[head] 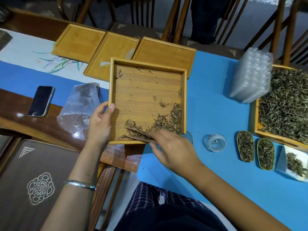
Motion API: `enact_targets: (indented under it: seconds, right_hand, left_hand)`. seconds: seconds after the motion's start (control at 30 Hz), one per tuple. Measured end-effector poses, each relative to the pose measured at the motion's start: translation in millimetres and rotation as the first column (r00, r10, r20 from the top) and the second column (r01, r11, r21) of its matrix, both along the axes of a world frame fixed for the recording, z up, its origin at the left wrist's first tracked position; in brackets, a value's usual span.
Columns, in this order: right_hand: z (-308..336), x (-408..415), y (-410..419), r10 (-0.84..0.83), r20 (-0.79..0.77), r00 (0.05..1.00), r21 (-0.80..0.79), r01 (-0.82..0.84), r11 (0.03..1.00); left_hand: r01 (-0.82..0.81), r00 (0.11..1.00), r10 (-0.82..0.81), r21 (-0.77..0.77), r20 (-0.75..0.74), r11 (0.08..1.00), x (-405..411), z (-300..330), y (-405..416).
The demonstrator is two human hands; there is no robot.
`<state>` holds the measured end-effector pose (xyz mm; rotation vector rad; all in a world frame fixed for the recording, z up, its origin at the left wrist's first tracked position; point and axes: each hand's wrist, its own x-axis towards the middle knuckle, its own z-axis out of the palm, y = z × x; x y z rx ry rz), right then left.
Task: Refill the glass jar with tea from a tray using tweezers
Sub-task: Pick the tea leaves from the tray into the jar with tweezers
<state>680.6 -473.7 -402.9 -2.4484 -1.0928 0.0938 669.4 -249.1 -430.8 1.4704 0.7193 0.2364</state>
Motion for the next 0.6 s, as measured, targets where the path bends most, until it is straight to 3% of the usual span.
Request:
enact_targets:
  seconds: [0.1,0.23,0.6]
  right_hand:
    - [2.8,9.0,-1.8,-0.137,0.032,0.99,0.074,0.134,0.988]
    - [1.8,22.4,6.7,-0.247,0.039,0.968,0.06,0.245,0.968]
    - [-2.5,2.6,-22.0,-0.162,-0.066,0.985,0.002,0.162,0.987]
  left_hand:
    - [0.005,1.0,-0.005,-0.002,-0.011,1.0,-0.4,0.4,1.2]
    - [0.0,1.0,-0.001,-0.01,-0.018,1.0,0.2,2.3,2.5]
    - [0.027,0.999,-0.027,-0.002,-0.024,1.0,0.1,4.1,2.5]
